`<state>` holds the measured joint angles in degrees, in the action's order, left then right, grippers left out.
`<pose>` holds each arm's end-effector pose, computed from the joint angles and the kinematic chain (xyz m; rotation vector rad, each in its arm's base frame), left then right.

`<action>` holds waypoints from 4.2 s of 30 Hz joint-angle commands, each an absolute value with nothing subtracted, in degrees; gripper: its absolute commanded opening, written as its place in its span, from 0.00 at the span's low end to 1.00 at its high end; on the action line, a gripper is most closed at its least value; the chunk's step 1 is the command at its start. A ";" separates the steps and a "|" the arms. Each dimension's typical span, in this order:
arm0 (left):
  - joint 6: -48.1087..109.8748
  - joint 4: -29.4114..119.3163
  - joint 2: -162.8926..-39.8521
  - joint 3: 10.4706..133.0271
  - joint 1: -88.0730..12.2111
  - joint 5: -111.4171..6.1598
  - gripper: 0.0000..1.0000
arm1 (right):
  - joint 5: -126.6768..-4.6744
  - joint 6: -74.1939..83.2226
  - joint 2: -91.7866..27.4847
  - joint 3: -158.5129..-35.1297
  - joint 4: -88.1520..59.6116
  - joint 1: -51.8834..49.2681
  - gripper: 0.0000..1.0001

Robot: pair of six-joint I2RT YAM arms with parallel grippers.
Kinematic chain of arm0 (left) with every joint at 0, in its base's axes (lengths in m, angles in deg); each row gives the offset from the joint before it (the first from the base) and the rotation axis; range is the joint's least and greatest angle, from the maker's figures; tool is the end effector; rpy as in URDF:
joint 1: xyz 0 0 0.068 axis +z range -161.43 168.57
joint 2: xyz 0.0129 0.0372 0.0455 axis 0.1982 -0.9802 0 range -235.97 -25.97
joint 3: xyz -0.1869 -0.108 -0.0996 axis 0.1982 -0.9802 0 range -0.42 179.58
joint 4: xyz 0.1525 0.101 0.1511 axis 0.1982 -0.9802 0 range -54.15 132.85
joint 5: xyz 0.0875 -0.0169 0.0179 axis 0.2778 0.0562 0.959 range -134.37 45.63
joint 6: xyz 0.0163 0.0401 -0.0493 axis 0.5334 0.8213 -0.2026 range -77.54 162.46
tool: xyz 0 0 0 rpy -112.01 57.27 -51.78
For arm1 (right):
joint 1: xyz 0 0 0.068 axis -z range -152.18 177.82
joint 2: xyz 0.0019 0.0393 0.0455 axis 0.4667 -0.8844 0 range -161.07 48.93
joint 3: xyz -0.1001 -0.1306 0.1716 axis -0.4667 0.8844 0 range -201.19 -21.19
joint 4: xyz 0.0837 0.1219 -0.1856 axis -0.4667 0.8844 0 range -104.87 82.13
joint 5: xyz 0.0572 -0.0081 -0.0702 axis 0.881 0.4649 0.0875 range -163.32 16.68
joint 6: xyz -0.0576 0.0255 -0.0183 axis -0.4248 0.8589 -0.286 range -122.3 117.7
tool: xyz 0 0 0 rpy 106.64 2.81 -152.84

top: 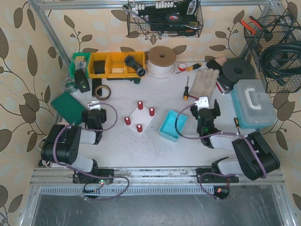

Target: Install the large spring

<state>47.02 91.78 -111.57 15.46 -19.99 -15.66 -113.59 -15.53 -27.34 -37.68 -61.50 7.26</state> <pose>0.2472 -0.0122 0.1135 -0.1153 1.9076 0.4360 0.2351 0.0525 0.1497 -0.0207 1.7759 -0.5375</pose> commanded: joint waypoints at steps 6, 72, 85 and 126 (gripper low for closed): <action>47.97 99.07 -111.74 14.93 -19.34 -19.07 0.85 | -106.19 -17.37 -37.75 -32.10 -87.32 12.67 0.99; 48.01 89.64 -111.83 19.66 -15.94 -29.13 0.86 | -93.50 -9.86 -37.57 -40.00 -68.11 21.93 1.00; 47.86 89.44 -111.52 19.63 -15.74 -29.51 0.86 | -93.45 -9.86 -37.55 -40.00 -68.11 21.89 1.00; 48.09 90.09 -111.57 19.29 -16.22 -28.63 0.86 | -93.45 -9.86 -37.54 -40.00 -68.13 21.93 1.00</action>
